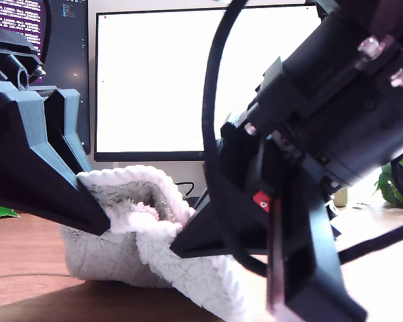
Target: Fold the tea towel to a neat square and place it to the right
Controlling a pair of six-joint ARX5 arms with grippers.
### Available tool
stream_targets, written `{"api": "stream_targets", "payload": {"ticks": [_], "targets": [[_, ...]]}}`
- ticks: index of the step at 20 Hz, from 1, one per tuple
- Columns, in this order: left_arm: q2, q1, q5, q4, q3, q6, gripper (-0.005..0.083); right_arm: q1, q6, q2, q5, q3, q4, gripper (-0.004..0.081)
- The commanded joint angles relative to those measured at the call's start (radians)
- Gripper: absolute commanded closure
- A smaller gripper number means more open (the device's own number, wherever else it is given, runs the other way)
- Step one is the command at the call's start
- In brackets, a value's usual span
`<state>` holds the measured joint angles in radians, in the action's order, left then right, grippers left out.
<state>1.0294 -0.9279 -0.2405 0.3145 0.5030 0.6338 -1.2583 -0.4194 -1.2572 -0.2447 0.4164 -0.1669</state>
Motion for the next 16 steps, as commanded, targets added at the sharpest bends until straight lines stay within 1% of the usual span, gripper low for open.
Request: {"api": "stream_targets", "payload": {"ticks": [1,3,4,6,9,12,13,14,15,16], "targets": [[0.004,-0.002,0.017,-0.004,0.013,-0.005,0.069,-0.005,0.001,-0.008,-0.001,0.014,0.009,0.0783],[0.003,-0.002,0.075,-0.004,0.014,0.0,0.05,-0.005,0.001,-0.008,0.0,0.014,0.025,0.0783],[0.003,-0.002,0.095,-0.004,0.014,0.001,0.0428,-0.005,0.001,-0.008,-0.001,0.014,0.025,0.0783],[0.003,-0.002,0.124,-0.004,0.014,0.003,0.0342,-0.005,0.001,-0.008,0.0,0.014,0.023,0.0783],[0.002,-0.014,0.134,-0.003,0.014,0.012,0.0279,-0.005,0.001,-0.008,0.0,0.014,0.023,0.0783],[-0.003,-0.043,0.149,0.004,0.021,0.053,0.0247,-0.005,0.002,-0.008,0.003,0.014,0.023,0.0783],[-0.003,-0.053,0.168,0.019,0.021,0.098,0.0235,-0.004,0.001,-0.008,0.003,0.014,0.024,0.0783],[-0.003,-0.061,0.189,0.048,0.021,0.104,0.0234,-0.004,0.001,-0.008,0.004,0.014,0.023,0.0783],[-0.003,-0.065,0.202,0.083,0.021,0.137,0.0234,-0.004,0.001,-0.008,0.009,0.014,0.023,0.0783],[-0.003,-0.067,0.204,0.11,0.021,0.152,0.0234,-0.004,0.001,-0.008,0.014,0.014,0.023,0.0783]]}}
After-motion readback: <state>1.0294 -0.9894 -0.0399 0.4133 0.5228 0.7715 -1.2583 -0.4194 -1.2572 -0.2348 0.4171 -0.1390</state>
